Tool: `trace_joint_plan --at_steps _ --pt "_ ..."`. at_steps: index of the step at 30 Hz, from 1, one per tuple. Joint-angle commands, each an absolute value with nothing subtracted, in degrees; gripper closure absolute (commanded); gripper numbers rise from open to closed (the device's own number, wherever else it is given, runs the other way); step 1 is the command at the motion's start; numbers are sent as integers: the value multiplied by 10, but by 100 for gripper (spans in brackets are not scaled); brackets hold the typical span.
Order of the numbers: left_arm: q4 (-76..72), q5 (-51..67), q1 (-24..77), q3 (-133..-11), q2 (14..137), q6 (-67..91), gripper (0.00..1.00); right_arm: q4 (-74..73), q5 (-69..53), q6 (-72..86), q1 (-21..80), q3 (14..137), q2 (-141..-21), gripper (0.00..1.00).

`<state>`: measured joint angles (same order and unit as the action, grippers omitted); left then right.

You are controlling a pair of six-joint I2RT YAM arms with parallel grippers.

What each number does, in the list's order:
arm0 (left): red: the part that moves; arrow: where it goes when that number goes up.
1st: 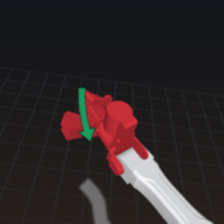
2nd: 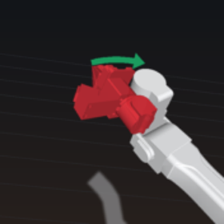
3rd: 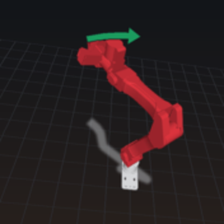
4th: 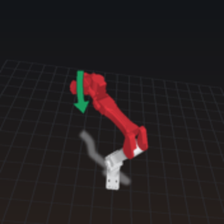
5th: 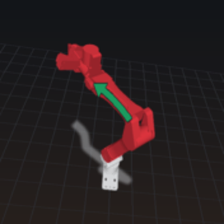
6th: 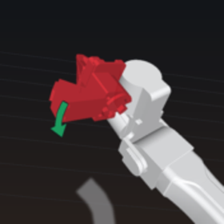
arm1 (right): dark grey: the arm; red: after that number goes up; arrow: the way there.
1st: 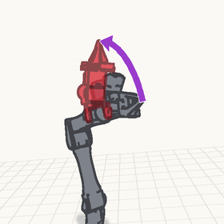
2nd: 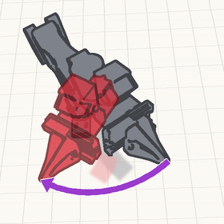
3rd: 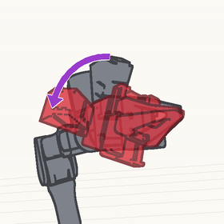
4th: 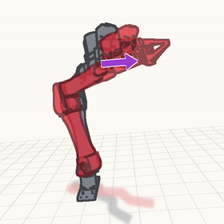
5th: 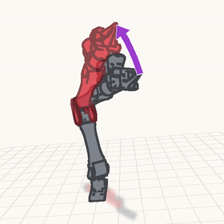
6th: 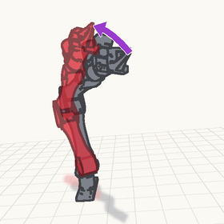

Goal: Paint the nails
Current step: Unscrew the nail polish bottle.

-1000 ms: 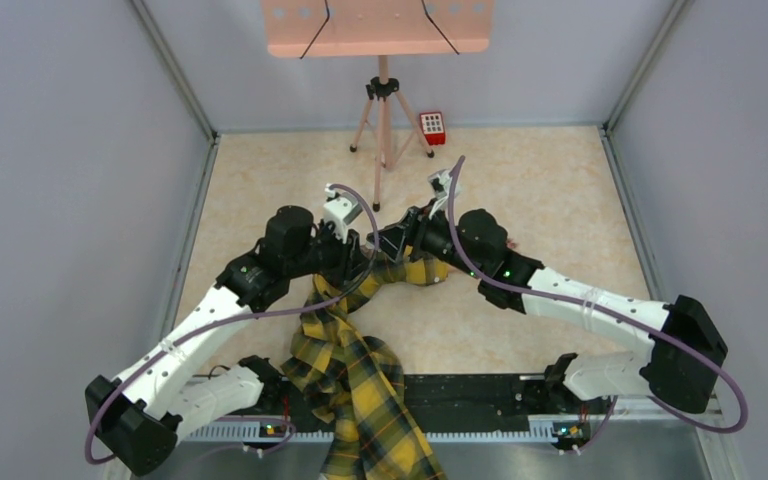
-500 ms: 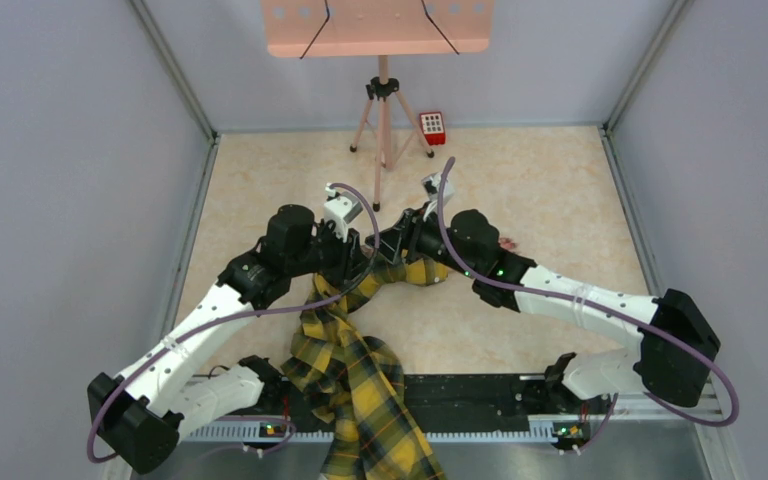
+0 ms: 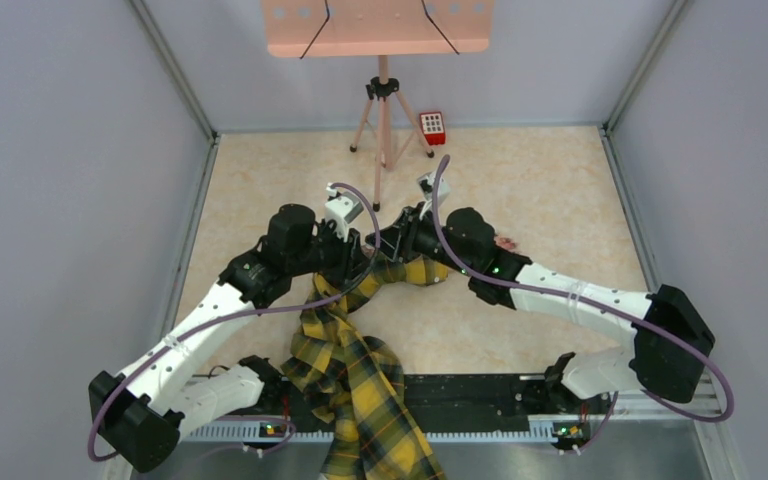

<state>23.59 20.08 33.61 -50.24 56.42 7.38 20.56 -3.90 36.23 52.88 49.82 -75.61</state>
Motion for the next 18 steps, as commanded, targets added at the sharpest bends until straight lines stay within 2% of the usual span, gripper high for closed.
trace_joint_plan --at_steps 1,18 --pt "217 211 334 -506 564 76 100 236 -51 364 536 534 -765 69" --pt "216 223 334 -509 563 76 100 221 -36 363 535 541 -774 72"
